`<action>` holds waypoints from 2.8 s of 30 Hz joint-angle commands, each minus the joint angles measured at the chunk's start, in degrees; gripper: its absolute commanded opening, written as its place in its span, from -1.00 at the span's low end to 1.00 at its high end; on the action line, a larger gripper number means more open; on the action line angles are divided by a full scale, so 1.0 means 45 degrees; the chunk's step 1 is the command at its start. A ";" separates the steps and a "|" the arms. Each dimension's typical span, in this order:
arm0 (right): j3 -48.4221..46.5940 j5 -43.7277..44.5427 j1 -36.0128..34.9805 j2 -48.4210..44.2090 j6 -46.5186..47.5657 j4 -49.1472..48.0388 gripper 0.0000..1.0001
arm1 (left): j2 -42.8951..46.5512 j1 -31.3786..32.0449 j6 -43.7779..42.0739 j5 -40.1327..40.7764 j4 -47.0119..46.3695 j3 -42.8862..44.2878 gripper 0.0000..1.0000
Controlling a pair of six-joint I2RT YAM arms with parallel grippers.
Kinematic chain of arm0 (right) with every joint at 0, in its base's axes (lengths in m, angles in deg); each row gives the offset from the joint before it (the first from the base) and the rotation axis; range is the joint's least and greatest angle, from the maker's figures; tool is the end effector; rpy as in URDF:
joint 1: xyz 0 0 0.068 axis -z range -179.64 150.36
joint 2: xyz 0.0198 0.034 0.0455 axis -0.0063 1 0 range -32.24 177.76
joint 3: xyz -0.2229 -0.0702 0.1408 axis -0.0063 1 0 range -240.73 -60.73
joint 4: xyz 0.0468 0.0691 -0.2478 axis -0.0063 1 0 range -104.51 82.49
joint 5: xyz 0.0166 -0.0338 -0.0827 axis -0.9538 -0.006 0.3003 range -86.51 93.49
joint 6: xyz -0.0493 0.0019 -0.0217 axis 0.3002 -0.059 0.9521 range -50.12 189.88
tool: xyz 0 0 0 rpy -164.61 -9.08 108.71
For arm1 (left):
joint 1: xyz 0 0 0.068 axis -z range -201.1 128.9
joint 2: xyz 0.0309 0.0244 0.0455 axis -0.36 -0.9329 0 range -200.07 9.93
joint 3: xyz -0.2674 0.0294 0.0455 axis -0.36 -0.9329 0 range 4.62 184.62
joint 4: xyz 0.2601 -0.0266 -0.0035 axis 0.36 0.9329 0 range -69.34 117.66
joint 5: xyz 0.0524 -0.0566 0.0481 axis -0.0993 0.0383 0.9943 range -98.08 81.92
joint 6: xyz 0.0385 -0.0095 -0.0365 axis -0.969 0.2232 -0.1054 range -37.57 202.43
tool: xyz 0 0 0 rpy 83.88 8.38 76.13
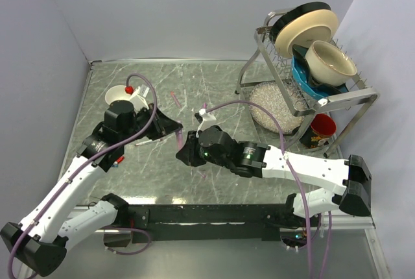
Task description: Insert the pens into the pen caps
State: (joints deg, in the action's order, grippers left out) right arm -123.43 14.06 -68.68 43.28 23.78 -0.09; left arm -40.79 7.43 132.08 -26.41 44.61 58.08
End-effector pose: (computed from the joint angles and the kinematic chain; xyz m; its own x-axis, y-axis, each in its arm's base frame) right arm 0.1145 0.2806 0.3234 -0.7330 0.0668 -0.6769 -0.4780 0.6574 0.5825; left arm 0.1661 -0.1031 0.3505 -0.7475 -0.4170 -0.5170 0.2181 0.5811 -0.7841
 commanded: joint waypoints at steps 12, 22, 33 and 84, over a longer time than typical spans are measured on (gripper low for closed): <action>0.0103 -0.0508 0.0146 -0.1877 0.1750 -0.1385 -1.00 | 0.1563 0.0065 -0.0739 -0.2919 -0.1356 0.0465 0.52; 0.2136 -0.3909 0.0146 -0.4010 0.1867 -0.4881 -1.00 | 0.1446 0.0065 -0.0937 -0.5217 -0.3050 0.1267 0.55; 0.2292 -0.5219 0.0107 -0.4029 0.1691 -0.5644 -1.00 | 0.1369 0.0065 0.0041 -0.6201 -0.4970 0.1110 0.33; 0.1657 -0.6704 0.3428 -0.3772 0.1828 -0.5236 0.13 | -0.0074 0.0574 0.0398 -0.4171 -0.4307 0.0443 -0.98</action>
State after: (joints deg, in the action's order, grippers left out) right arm -124.28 -22.07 -54.71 33.34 31.71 -13.45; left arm -35.81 9.01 143.97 -40.31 10.62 53.73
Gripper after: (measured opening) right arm 0.494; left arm 0.236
